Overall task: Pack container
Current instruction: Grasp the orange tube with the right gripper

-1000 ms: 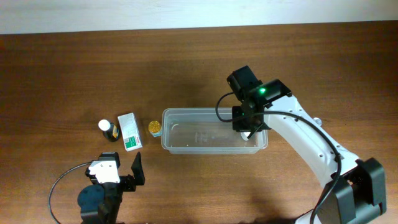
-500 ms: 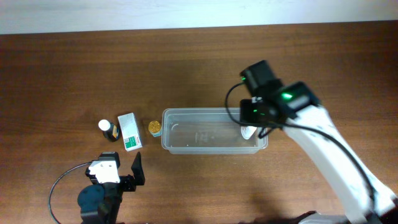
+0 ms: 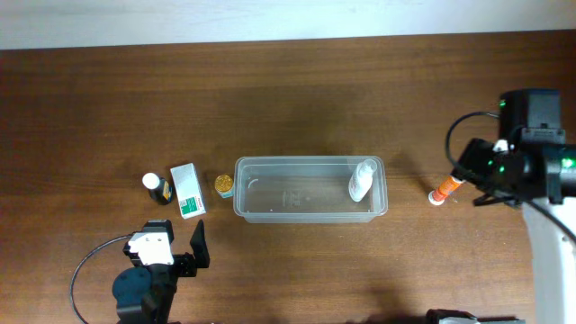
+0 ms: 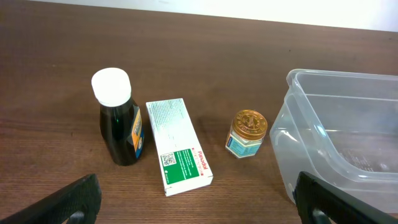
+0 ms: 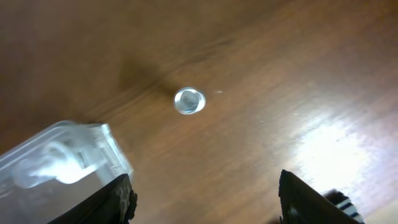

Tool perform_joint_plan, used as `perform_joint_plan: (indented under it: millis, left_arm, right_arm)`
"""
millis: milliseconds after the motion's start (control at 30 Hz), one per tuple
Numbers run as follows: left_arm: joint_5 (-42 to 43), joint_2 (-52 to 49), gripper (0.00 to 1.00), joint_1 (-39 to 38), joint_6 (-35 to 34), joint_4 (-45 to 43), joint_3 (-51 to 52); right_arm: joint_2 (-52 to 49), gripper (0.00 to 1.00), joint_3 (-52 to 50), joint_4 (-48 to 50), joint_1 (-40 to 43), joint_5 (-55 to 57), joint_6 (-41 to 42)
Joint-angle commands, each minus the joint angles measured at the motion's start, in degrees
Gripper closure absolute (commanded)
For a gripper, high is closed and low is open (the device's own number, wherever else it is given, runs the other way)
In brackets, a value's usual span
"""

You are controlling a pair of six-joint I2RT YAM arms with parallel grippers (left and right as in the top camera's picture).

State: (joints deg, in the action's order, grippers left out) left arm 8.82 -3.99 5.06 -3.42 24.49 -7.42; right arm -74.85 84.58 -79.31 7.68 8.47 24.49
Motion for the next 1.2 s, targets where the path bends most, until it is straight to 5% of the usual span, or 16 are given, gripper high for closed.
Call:
perform_joint_plan:
  millis: [0,267,1167]
  left_arm:
    - [0.42,0.46,0.01,0.31,0.92,-0.07,0.22]
    - [0.42,0.46,0.01,0.31,0.92,-0.07,0.22]
    - [0.42,0.46,0.01,0.31,0.92,-0.07,0.22]
  right_arm:
    - [-4.17,0.32,-1.97,1.14,2.27,-1.75,-4.83]
    - [-14.71,0.45,-2.29,3.39,5.62,-6.82,-7.15]
    - [-19.74,0.53,-5.4,8.37,5.51,-8.74,-7.56]
